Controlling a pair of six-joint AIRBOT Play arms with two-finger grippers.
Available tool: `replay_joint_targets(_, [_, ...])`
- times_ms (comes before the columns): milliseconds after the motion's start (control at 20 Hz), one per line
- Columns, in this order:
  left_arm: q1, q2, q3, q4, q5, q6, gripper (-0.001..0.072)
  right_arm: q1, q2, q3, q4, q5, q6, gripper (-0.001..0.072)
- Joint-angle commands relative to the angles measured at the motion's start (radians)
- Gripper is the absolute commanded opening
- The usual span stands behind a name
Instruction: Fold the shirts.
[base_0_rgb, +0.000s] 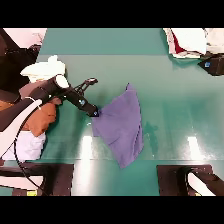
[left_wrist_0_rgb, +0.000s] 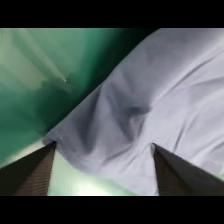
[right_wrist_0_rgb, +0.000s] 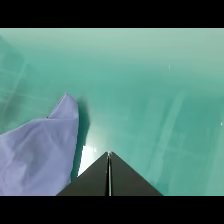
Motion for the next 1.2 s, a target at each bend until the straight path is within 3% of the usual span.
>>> replay_joint_targets(0, [-0.025, -0.003, -0.027, -0.001, 0.049, -0.016, 0.0295, 0.002, -0.031, -0.017, 0.002, -0.006, 0.0, 0.0021])
replay_joint_targets(50, [-0.016, -0.003, -0.01, 0.009, 0.026, -0.028, 0.0031, 0.006, -0.049, -0.017, 0.002, -0.007, 0.0, 0.0021])
replay_joint_targets(200, [0.056, 0.039, 0.09, 0.094, -0.078, -0.078, 0.0024, 0.051, -0.151, -0.018, 0.002, 0.005, 0.001, 0.0029])
replay_joint_targets(250, [0.086, 0.07, 0.124, 0.134, -0.099, -0.092, 0.0024, 0.069, -0.195, -0.018, 0.002, 0.015, 0.001, 0.02])
replay_joint_targets(300, [0.117, 0.103, 0.16, 0.169, -0.121, -0.099, 0.0024, 0.093, -0.25, -0.018, 0.012, 0.017, 0.001, 0.0486])
replay_joint_targets(350, [0.143, 0.133, 0.19, 0.185, -0.134, -0.1, 0.0024, 0.114, -0.307, -0.017, 0.056, 0.005, 0.001, 0.0543])
replay_joint_targets(500, [0.167, 0.191, 0.223, 0.195, -0.132, -0.1, 0.0024, 0.18, -0.496, -0.017, 0.204, -0.127, 0.0, 0.0543])
replay_joint_targets(700, [0.167, 0.194, 0.222, 0.193, -0.141, -0.109, 0.0025, 0.235, -0.75, 0.076, 0.233, -0.204, 0.001, 0.0543])
replay_joint_targets(950, [0.167, 0.194, 0.222, 0.193, -0.141, -0.133, 0.0025, 0.285, -0.957, 0.254, 0.233, -0.123, 0.001, 0.0515])
replay_joint_targets(1000, [0.167, 0.194, 0.222, 0.193, -0.142, -0.133, 0.0025, 0.292, -0.977, 0.277, 0.232, -0.111, 0.001, 0.0445])
replay_joint_targets(1100, [0.167, 0.194, 0.223, 0.192, -0.141, -0.143, 0.0025, 0.301, -0.986, 0.309, 0.23, -0.113, -0.018, 0.0023])
replay_joint_targets(1150, [0.167, 0.194, 0.223, 0.193, -0.14, -0.158, 0.0024, 0.301, -0.978, 0.326, 0.226, -0.121, -0.031, 0.002])
